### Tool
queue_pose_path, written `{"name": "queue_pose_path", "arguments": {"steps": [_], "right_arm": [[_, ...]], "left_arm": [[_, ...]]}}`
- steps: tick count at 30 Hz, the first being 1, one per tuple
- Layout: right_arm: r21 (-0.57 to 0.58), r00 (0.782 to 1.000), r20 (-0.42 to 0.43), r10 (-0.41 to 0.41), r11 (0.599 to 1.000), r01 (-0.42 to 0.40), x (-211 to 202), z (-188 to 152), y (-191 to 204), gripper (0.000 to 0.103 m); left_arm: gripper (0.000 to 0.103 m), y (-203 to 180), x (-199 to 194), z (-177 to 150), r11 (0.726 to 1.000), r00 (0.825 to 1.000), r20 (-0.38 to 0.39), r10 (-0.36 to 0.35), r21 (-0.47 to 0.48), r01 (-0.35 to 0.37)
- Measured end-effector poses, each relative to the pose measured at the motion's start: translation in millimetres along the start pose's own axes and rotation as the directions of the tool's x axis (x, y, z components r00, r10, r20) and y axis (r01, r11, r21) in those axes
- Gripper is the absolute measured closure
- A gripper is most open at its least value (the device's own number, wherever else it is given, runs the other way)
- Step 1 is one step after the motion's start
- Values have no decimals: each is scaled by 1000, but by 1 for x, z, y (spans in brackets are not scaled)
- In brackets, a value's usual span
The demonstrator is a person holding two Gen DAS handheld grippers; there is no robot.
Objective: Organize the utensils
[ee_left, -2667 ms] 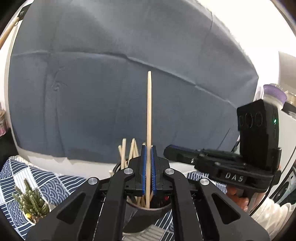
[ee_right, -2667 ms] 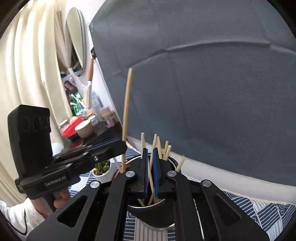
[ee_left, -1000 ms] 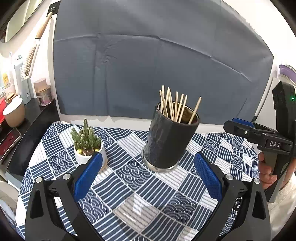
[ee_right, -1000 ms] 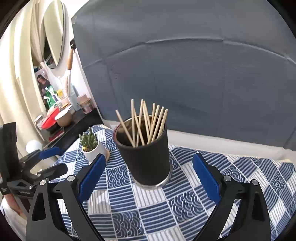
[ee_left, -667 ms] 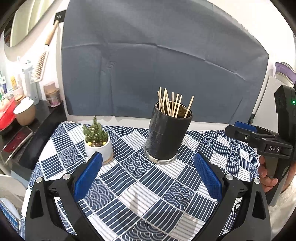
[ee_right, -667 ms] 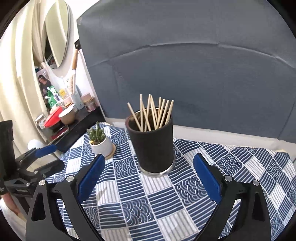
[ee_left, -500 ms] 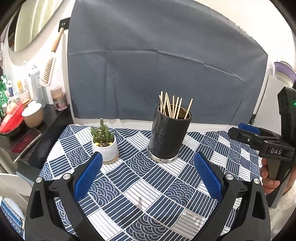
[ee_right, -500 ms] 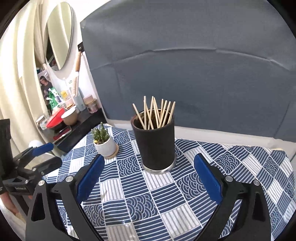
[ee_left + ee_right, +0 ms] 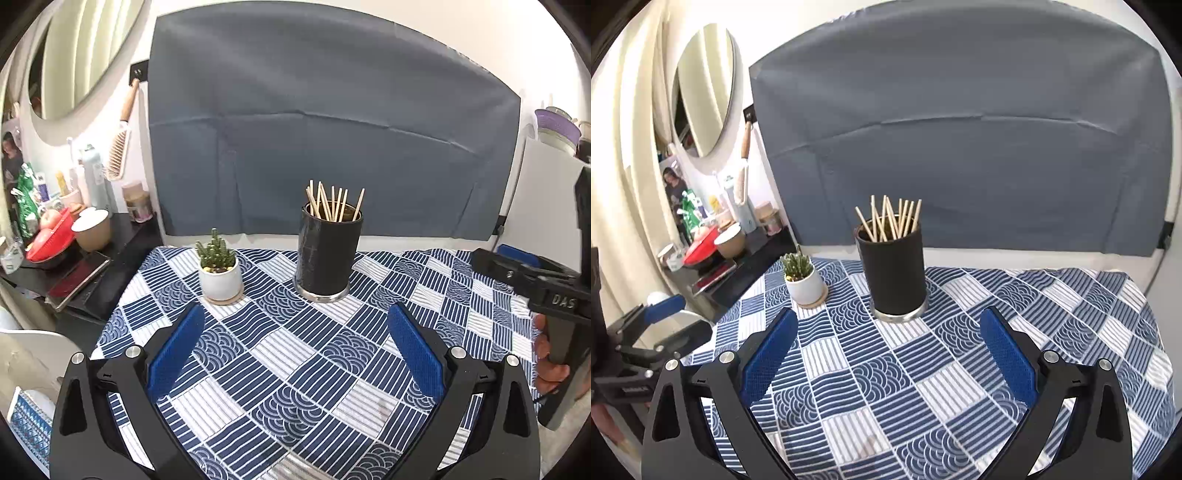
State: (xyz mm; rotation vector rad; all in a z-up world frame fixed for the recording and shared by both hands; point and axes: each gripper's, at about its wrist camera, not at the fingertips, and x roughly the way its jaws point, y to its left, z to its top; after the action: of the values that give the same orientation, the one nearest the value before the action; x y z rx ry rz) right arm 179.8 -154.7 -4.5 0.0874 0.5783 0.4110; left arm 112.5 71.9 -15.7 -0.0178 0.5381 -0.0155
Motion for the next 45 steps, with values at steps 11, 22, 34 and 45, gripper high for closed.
{"name": "queue_pose_path", "arguments": {"steps": [11,22,34,45], "right_arm": [[4,995,17,-95,995,95,-57,-43,6,8],[-41,995,-43,-92,995,90,-84,-73,15,8],[-21,995,-21,-100,995,99,-111,-83,12,8],[7,994,-9,-111,994,111,-119,-89,3,8]], "left_arm": [[6,-9,-43,-36,1000,998,-55,-13,-17,12],[6,-15,-62,-54,999,998,-63,26,-38,-28],[6,-20,-70,-59,999,997,-78,19,-50,-23],[6,-26,-74,-60,998,998,-67,3,-58,-7]]}}
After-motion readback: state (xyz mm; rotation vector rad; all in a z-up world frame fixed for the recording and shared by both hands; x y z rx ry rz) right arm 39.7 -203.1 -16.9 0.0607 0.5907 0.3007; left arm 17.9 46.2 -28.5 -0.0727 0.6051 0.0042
